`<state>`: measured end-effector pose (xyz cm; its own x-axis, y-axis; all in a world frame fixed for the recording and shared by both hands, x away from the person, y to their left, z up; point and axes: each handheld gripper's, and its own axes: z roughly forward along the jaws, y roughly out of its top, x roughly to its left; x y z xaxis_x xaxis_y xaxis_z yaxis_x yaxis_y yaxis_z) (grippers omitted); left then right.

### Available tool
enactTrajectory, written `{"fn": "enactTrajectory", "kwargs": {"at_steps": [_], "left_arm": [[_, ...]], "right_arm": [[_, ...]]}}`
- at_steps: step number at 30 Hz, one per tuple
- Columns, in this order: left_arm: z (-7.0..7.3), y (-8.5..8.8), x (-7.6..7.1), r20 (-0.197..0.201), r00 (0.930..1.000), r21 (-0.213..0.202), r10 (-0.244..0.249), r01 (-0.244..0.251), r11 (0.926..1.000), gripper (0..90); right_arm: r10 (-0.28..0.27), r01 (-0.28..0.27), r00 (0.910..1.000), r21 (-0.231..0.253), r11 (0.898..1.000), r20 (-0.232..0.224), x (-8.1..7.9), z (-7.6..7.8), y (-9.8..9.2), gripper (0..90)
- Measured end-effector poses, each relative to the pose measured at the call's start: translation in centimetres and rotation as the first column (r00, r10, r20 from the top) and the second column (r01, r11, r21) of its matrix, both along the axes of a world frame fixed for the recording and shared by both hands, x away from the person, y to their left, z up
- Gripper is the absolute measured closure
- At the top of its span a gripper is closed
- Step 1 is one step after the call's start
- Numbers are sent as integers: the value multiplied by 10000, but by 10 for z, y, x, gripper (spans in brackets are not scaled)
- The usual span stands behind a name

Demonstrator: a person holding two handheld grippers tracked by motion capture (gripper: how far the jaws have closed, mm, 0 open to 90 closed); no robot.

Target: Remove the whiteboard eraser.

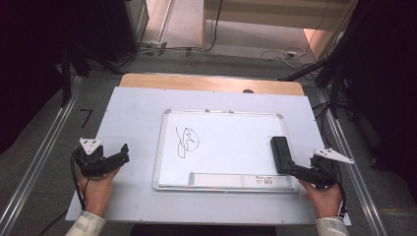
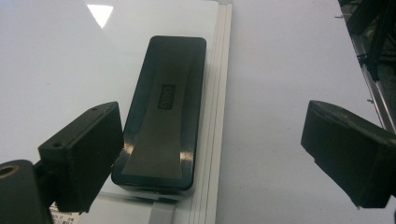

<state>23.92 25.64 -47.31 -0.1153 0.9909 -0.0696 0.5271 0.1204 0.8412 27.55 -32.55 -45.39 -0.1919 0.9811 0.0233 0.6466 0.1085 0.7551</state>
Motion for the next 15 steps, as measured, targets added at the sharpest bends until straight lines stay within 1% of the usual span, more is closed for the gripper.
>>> {"fn": "enactTrajectory", "kwargs": {"at_steps": [5, 7, 12, 15], "left_arm": [[1, 0, 0, 96, 9999, 22, 78, -79, 10000, 56], [1, 0, 0, 84, 9999, 6, 67, -67, 10000, 56], [0, -1, 1, 13, 10000, 165, 50, -51, 9999, 56], [0, -2, 1, 1, 10000, 169, 56, -56, 9998, 56]], "right_arm": [[25, -25, 10000, 1, 10000, 2, 2, 0, 1, 46], [45, -45, 10000, -17, 10000, 16, 4, 0, 2, 45], [74, -74, 10000, -93, 9999, -15, 7, 0, 6, 45], [85, -85, 10000, -167, 9998, -11, 9, 0, 8, 52]]}}
